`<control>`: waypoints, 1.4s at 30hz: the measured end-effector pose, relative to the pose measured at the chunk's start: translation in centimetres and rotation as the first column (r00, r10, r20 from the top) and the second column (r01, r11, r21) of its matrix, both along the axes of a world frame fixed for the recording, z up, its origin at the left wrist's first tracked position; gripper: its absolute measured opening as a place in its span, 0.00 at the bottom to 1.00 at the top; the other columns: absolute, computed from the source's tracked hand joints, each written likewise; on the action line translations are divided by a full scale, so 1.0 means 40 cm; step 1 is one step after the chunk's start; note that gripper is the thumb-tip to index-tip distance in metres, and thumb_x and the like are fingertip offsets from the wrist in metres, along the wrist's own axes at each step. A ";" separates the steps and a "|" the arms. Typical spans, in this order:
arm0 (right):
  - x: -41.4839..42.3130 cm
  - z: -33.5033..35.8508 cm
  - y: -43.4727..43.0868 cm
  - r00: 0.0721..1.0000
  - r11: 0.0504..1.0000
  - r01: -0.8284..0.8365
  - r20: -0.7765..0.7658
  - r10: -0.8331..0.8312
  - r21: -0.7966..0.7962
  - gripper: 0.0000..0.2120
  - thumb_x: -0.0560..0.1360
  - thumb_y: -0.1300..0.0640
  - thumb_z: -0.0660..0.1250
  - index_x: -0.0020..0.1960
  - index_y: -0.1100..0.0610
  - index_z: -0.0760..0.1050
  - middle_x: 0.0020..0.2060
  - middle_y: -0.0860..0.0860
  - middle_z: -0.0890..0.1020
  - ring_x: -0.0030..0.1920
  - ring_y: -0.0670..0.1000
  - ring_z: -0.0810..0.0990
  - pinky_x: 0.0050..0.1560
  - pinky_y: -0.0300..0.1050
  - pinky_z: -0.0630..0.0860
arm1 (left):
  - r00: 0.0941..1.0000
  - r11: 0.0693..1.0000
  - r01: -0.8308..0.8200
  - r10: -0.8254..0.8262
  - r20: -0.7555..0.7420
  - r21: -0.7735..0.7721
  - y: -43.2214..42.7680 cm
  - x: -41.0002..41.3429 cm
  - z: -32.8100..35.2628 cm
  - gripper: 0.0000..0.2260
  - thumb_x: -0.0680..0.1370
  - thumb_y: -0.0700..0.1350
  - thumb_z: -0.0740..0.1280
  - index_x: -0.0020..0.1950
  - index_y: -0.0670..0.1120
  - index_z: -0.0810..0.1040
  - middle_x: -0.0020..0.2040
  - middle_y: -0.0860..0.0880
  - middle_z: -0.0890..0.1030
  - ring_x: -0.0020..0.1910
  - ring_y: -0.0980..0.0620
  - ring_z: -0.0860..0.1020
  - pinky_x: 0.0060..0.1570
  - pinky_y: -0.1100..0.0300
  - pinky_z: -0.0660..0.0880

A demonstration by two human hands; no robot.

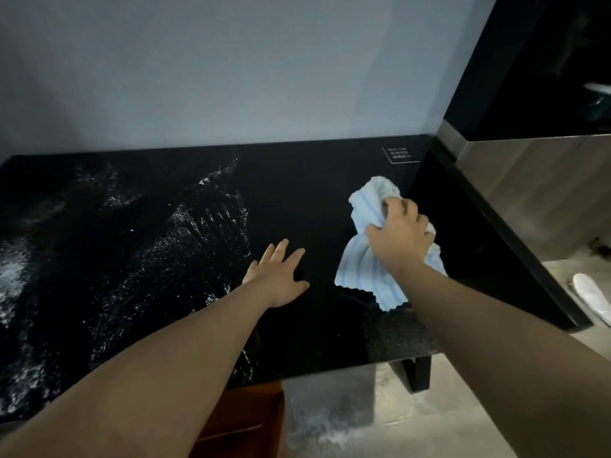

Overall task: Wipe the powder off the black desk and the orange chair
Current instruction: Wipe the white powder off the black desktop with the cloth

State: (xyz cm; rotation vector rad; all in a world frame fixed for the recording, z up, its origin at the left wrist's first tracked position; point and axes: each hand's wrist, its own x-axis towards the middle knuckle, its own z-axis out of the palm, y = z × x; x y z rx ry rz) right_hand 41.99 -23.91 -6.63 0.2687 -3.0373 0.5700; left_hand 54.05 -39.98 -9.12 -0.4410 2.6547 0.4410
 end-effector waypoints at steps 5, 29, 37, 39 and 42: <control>-0.101 -0.061 -0.083 0.978 0.985 -0.135 0.172 0.115 0.107 0.28 0.76 0.52 0.59 0.73 0.46 0.54 0.75 0.48 0.53 0.72 0.61 0.55 0.65 0.65 0.60 | 0.991 0.998 -0.032 0.025 0.130 0.050 -0.055 -0.047 -0.044 0.34 0.78 0.60 0.59 0.78 0.55 0.45 0.78 0.50 0.40 0.77 0.47 0.39 0.74 0.43 0.47; 0.349 -0.116 0.173 0.770 0.747 -0.636 0.228 0.596 0.193 0.21 0.74 0.50 0.61 0.66 0.40 0.66 0.66 0.42 0.66 0.68 0.53 0.61 0.62 0.57 0.62 | 0.999 0.996 -0.039 0.037 0.017 0.082 0.123 0.170 -0.088 0.25 0.82 0.47 0.51 0.78 0.54 0.49 0.79 0.50 0.43 0.77 0.46 0.39 0.73 0.43 0.41; 0.461 -0.128 0.308 0.679 0.582 -0.703 0.629 0.379 0.409 0.17 0.76 0.54 0.61 0.64 0.51 0.73 0.64 0.53 0.73 0.67 0.58 0.67 0.66 0.60 0.61 | 0.998 0.991 -0.021 0.013 0.060 0.132 0.217 0.317 -0.038 0.23 0.82 0.48 0.54 0.77 0.53 0.55 0.77 0.51 0.55 0.76 0.47 0.54 0.73 0.50 0.57; 0.463 -0.108 0.327 0.760 0.701 -0.607 0.529 0.377 0.374 0.21 0.76 0.53 0.60 0.68 0.47 0.68 0.65 0.51 0.71 0.68 0.57 0.65 0.65 0.58 0.62 | 0.997 0.983 -0.068 0.063 0.032 0.172 0.220 0.331 -0.018 0.24 0.81 0.48 0.56 0.76 0.53 0.57 0.75 0.50 0.61 0.72 0.47 0.62 0.70 0.51 0.64; 0.460 -0.068 0.313 0.892 0.839 -0.451 0.179 0.415 0.303 0.24 0.76 0.49 0.59 0.71 0.44 0.61 0.67 0.49 0.67 0.66 0.56 0.65 0.63 0.55 0.64 | 0.998 0.987 -0.052 0.058 -0.032 0.154 0.224 0.368 -0.007 0.23 0.80 0.47 0.57 0.76 0.51 0.58 0.74 0.50 0.63 0.71 0.49 0.64 0.68 0.52 0.66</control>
